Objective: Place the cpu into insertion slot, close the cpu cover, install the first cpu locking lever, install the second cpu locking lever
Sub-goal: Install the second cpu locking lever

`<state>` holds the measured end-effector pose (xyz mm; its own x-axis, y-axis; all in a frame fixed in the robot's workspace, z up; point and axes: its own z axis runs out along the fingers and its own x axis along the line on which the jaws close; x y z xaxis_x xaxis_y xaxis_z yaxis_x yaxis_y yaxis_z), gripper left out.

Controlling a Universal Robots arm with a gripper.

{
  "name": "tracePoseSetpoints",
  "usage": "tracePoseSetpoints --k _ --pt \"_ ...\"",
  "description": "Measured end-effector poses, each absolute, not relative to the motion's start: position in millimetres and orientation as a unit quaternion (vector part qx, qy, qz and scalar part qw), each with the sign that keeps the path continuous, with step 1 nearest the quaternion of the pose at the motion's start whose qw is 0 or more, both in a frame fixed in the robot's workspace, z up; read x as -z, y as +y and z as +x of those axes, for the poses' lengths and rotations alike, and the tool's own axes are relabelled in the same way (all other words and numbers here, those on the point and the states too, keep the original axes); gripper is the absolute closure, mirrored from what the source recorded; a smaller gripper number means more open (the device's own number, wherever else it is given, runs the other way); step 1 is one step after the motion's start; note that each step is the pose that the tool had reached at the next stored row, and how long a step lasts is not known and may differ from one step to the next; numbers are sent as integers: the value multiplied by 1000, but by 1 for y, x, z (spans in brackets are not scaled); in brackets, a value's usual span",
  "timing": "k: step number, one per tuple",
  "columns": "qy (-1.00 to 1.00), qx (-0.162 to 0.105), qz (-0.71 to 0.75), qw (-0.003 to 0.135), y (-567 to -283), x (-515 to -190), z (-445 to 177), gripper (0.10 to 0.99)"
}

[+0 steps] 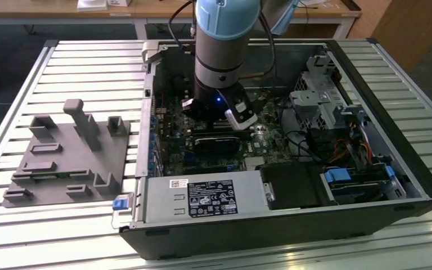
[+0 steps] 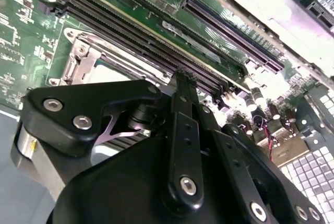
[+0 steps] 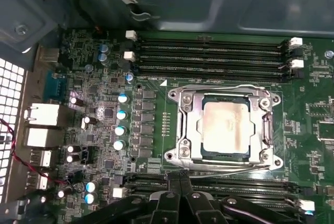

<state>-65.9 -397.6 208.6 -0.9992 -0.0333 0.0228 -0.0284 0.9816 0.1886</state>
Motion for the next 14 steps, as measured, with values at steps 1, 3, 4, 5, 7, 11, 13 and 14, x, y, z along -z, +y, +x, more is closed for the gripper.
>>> tracePoseSetpoints --k 1,3,4,5,7,11,13,14 --pt "-995 95 16 13 -398 -208 -66 980" --pt "-995 96 16 13 -398 -206 -66 980" --pt "-995 97 16 13 -398 -205 -66 980" --pt "-995 98 16 13 -398 -205 -67 980" --pt "-995 102 16 13 -398 -204 -67 980" --pt "-994 108 16 13 -398 -201 -67 980" --pt "-994 109 16 13 -398 -200 -68 980" --pt "-994 110 16 13 -398 -199 -68 980"
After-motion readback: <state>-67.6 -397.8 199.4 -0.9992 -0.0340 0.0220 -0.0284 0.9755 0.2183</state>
